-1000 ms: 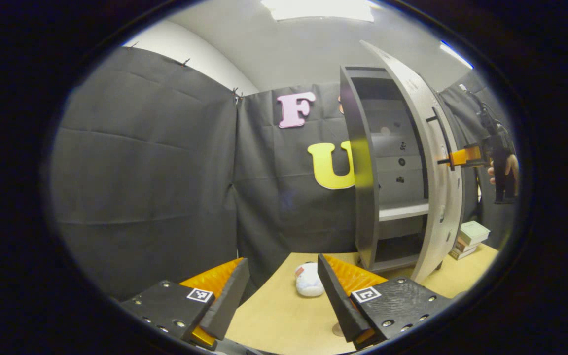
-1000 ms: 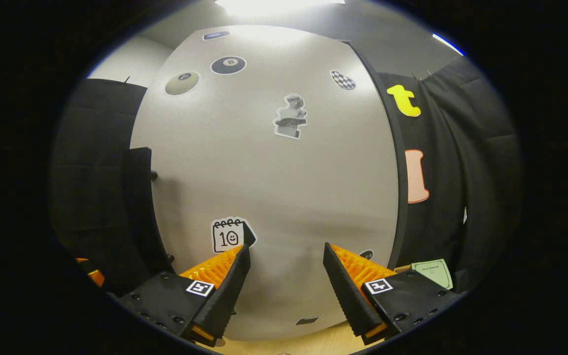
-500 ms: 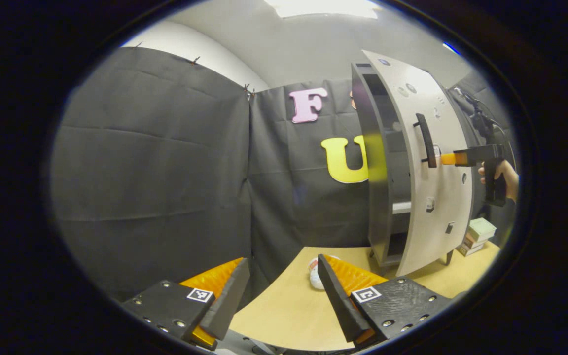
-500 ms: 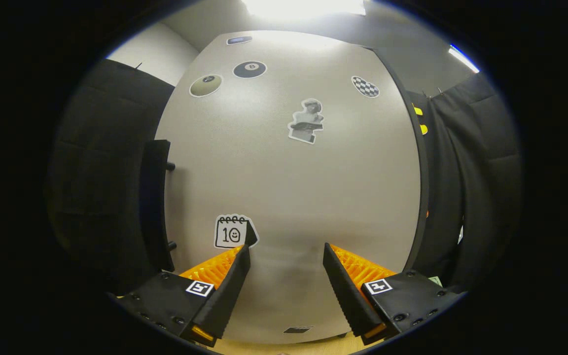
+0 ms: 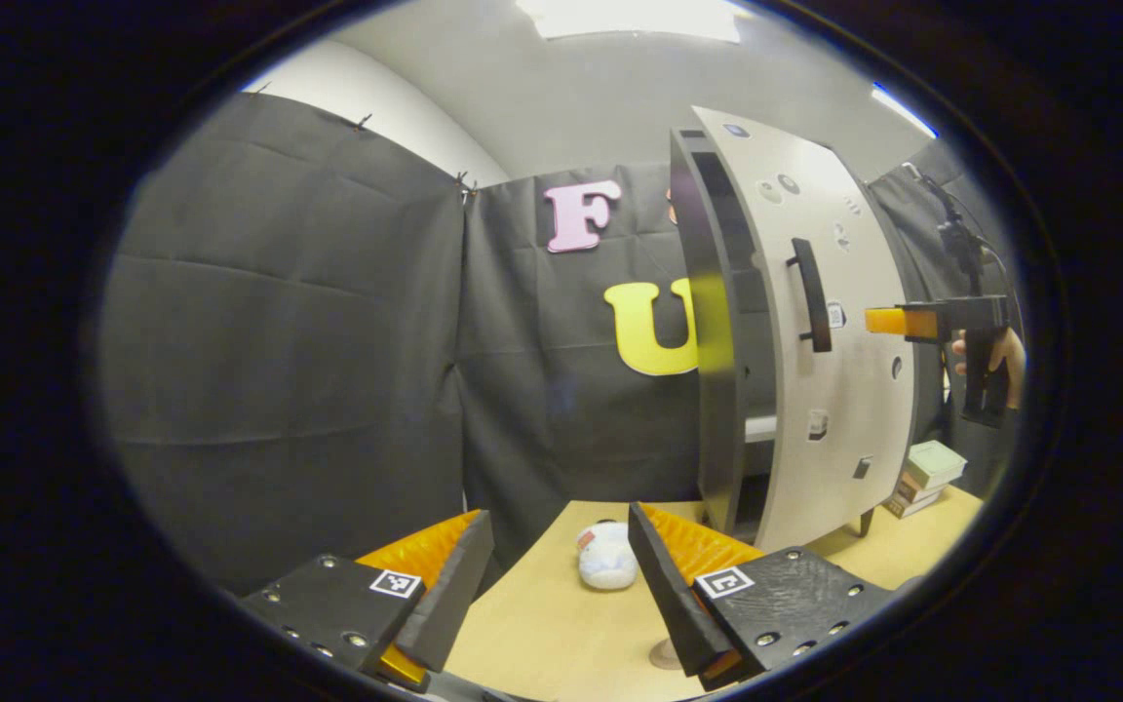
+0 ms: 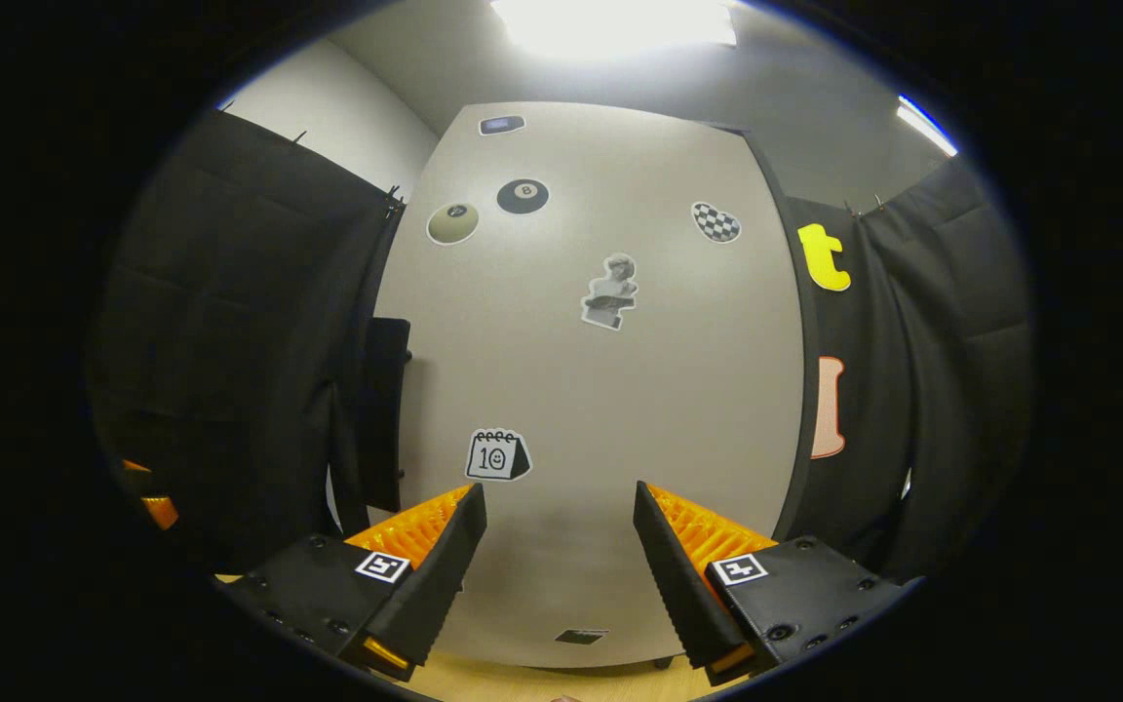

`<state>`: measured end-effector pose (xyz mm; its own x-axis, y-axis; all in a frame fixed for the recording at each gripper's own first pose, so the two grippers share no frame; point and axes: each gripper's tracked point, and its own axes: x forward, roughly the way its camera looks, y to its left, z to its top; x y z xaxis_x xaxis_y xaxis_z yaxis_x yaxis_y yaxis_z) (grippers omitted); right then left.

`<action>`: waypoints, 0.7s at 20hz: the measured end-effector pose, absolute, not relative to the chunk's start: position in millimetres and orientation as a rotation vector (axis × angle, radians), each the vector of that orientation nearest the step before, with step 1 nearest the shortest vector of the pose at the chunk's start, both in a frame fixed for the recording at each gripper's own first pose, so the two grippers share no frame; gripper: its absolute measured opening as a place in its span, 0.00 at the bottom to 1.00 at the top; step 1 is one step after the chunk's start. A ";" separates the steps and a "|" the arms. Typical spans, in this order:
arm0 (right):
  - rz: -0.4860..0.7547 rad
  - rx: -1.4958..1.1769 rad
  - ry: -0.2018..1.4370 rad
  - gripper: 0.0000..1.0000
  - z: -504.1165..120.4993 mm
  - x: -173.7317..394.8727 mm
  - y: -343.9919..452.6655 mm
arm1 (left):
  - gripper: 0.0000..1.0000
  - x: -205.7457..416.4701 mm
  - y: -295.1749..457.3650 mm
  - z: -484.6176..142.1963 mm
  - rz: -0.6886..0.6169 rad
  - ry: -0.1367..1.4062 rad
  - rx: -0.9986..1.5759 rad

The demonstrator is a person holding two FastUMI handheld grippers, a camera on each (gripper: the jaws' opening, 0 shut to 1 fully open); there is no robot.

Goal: Open the cabinet door with the right hand, grasp the bottle in the cabinet with the left hand and place it on the coaster, then close the cabinet door with the right hand.

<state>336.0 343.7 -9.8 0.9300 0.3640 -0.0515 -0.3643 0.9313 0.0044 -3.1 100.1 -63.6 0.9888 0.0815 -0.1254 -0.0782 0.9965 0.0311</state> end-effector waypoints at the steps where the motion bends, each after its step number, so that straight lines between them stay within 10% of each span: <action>1: 0.367 -0.005 0.051 0.97 -8.6 330.4 334.2 | 0.87 3.7 90.6 -61.2 0.062 0.121 0.022; 14: 0.148 0.009 0.071 0.97 -4.1 289.5 164.4 | 0.85 59.5 -51.4 -21.9 -0.173 0.046 -0.004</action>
